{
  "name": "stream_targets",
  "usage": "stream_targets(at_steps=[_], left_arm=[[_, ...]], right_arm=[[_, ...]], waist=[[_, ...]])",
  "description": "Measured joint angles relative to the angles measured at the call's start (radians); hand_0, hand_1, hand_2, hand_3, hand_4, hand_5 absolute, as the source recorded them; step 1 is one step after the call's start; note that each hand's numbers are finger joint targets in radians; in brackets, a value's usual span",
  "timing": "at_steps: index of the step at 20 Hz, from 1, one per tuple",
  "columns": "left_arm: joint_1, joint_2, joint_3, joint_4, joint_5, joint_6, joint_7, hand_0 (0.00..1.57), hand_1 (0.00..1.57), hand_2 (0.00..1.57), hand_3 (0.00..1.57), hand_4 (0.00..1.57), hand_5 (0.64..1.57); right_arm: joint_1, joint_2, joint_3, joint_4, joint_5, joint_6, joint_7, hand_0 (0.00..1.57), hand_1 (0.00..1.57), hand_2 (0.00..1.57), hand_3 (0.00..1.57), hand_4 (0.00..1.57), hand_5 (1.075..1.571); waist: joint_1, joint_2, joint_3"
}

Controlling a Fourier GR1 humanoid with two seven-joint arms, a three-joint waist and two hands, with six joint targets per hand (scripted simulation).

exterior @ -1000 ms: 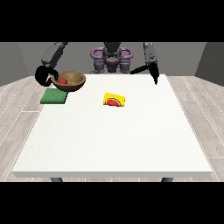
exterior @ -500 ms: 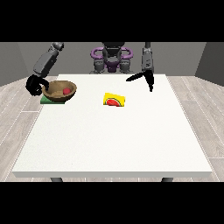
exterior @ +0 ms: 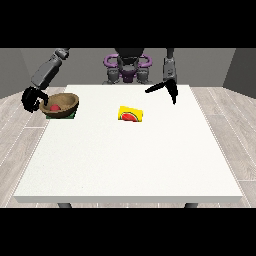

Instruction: Pick the cup and pour the ball into the bowl, then pick the bowl and place it on the pad

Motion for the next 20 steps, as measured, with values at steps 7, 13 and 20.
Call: stream_targets(at_steps=[7,13,20], left_arm=[[0.062,-0.017,-0.030,-0.089,-0.006,-0.008,0.065,0.00,0.00,0.00,0.00,0.00,1.566],[0.067,-0.015,-0.024,-0.098,0.005,-0.018,0.076,0.00,0.00,0.00,0.00,0.00,1.566],[0.087,-0.009,-0.027,-0.142,0.013,-0.035,0.092,0.00,0.00,0.00,0.00,0.00,1.565]], right_arm=[[-0.033,-0.020,-0.023,0.063,-0.025,0.027,0.046,1.57,1.57,1.57,0.26,0.74,1.570],[-0.040,-0.011,-0.004,0.073,-0.013,0.021,0.075,1.57,1.57,1.57,0.93,0.71,1.570],[-0.015,-0.015,0.042,0.078,0.042,-0.006,0.059,1.57,1.57,1.49,1.15,0.00,1.554]], waist=[[-0.013,-0.043,-0.0008],[-0.016,-0.054,-0.0016],[-0.009,-0.047,-0.0014]])
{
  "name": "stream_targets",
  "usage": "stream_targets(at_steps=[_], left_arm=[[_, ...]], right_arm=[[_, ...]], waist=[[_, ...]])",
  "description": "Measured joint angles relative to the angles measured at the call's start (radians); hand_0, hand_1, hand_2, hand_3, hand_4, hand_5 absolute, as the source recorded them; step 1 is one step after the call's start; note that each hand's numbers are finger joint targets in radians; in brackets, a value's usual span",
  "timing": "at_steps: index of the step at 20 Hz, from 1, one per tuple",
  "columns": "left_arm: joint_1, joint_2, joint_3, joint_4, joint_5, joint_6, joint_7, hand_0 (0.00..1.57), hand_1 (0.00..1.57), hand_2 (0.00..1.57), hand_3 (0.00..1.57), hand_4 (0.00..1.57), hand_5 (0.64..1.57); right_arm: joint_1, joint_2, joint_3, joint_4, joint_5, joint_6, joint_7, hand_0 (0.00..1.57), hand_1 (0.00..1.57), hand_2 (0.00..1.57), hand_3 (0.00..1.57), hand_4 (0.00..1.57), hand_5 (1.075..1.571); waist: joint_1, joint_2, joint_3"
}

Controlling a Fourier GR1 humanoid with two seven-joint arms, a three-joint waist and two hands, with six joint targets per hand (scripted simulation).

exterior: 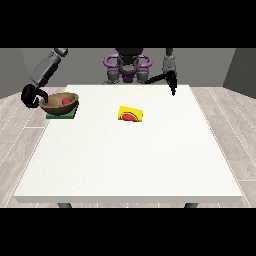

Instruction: Pick the cup and pour the ball into the bowl, then pick the bowl and place it on the pad

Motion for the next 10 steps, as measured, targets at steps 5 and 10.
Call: stream_targets(at_steps=[5,10], left_arm=[[0.006,0.011,0.005,-0.069,0.001,-0.004,0.032,0.00,0.00,0.00,0.00,0.00,1.566],[0.003,0.021,0.024,-0.083,0.014,-0.010,0.043,0.00,0.00,0.00,0.00,0.00,1.567]], right_arm=[[-0.006,-0.078,0.004,0.013,0.028,-0.057,0.008,0.00,0.00,0.43,0.33,0.00,1.481],[-0.022,-0.108,0.013,0.008,0.046,-0.082,0.018,0.00,0.00,0.38,0.16,0.00,1.488]], waist=[[0.000,0.034,0.0005],[-0.013,0.036,0.0000]])
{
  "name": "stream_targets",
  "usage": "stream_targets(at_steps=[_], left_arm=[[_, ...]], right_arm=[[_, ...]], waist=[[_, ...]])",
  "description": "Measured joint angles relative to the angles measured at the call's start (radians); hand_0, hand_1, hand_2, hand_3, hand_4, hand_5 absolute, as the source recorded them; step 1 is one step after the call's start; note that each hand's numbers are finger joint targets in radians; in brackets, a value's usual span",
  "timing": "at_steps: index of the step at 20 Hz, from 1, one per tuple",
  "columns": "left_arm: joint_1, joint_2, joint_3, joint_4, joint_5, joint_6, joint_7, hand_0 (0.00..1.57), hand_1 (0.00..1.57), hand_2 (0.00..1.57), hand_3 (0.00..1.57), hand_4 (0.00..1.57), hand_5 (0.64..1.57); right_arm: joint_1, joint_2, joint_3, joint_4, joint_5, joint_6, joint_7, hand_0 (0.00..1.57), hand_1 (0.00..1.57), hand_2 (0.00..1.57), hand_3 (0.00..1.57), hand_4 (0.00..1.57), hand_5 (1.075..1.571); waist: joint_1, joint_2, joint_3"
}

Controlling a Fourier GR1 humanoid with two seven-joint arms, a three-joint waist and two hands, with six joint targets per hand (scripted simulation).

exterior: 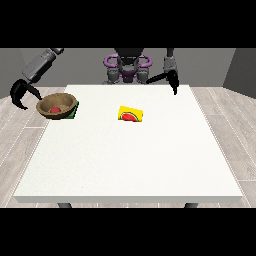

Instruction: Pick the cup and pour the ball into the bowl, then pick the bowl and place it on the pad

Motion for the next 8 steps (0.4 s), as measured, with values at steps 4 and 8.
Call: stream_targets(at_steps=[4,8], left_arm=[[0.025,-0.014,-0.025,-0.036,-0.016,0.005,0.018,0.00,0.00,0.00,0.00,0.00,1.569],[0.069,-0.034,-0.041,-0.018,-0.022,0.014,-0.003,0.00,0.00,0.00,0.00,0.00,1.569]], right_arm=[[-0.024,-0.020,-0.001,0.005,0.002,0.004,0.023,0.00,0.00,0.26,0.06,0.00,1.493],[-0.039,-0.064,-0.010,0.001,-0.011,0.059,0.067,0.00,0.00,0.19,0.29,0.00,1.503]], waist=[[-0.004,-0.010,0.0003],[-0.015,-0.049,-0.0001]])
